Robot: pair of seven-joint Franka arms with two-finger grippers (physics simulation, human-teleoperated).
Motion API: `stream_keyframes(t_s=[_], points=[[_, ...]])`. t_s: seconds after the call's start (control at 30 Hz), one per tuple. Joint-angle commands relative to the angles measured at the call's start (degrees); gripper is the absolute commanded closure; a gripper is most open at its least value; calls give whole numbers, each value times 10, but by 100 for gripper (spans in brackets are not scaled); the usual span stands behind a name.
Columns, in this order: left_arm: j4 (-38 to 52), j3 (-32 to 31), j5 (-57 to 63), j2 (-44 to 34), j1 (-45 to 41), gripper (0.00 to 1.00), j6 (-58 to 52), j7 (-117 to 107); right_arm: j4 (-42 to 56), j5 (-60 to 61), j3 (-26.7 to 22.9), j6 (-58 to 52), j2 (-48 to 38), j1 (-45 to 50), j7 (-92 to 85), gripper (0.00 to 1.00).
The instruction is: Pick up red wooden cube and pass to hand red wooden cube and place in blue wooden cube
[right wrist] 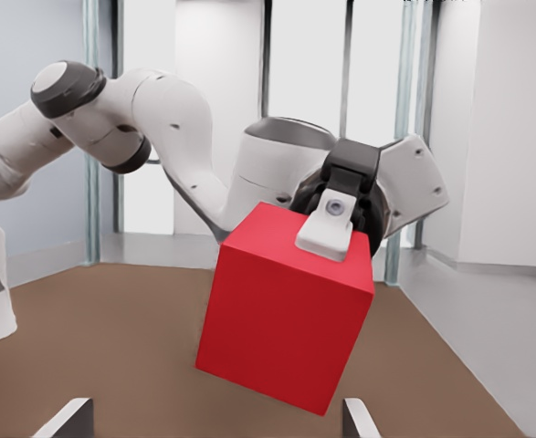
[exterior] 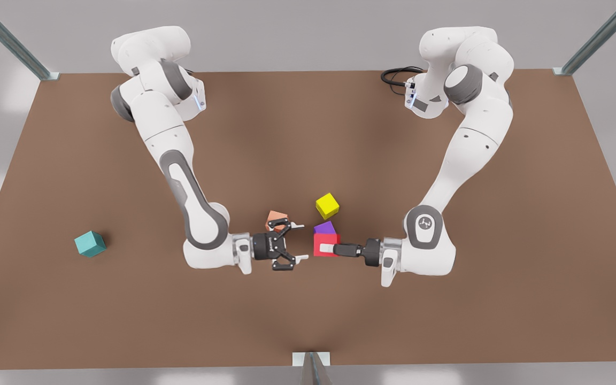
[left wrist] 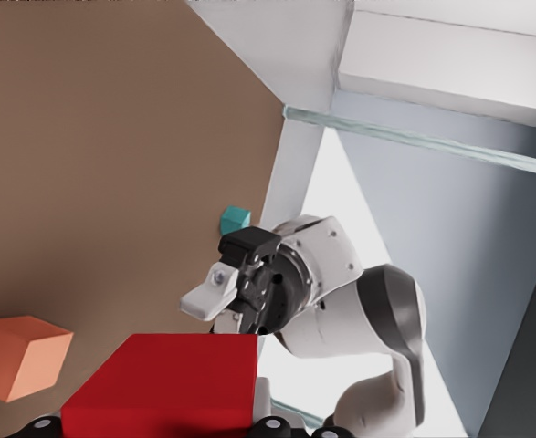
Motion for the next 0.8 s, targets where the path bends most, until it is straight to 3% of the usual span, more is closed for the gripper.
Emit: stream_keyframes(t_s=[0.0,0.77], points=[[0,-1,-13,0,-1,36,19,119,2,6,1,14,0,1,-122,0],[1,-7,-37,1,-47,36,94,111,10,7,1,52,7,19,-111,0]])
